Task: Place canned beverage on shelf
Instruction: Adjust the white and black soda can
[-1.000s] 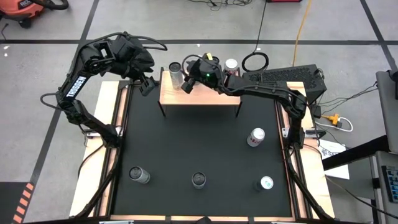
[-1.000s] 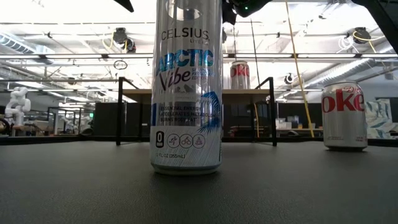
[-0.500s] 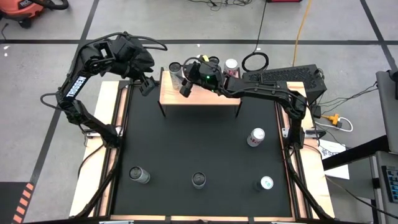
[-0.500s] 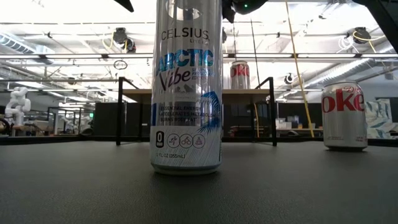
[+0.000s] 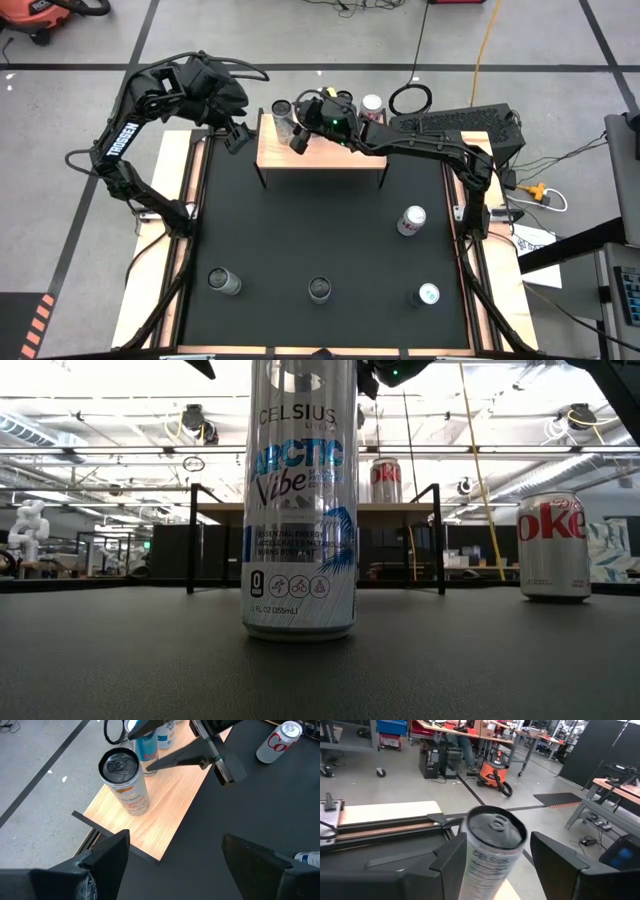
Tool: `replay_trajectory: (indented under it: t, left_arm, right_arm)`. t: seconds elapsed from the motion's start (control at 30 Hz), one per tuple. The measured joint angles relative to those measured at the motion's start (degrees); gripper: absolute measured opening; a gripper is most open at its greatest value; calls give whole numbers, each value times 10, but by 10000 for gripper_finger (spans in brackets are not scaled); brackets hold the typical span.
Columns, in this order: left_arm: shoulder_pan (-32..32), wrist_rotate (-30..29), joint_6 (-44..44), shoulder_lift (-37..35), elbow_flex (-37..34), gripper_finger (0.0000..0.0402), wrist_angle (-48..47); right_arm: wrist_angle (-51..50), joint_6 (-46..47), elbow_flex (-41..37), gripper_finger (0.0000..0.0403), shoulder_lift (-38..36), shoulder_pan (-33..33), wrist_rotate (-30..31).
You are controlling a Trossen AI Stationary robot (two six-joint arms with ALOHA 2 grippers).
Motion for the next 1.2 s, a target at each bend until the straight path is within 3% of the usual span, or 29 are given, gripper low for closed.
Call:
replay_trajectory:
  t: [0.37, 1.2]
  left_arm:
    - [0, 0, 11, 0, 0, 316, 0]
    - [0, 0, 10, 0, 0, 316, 0]
  right_arm:
    - [0, 1, 0, 199, 0, -4, -30]
    - [-8, 16, 0, 199, 1, -12, -26]
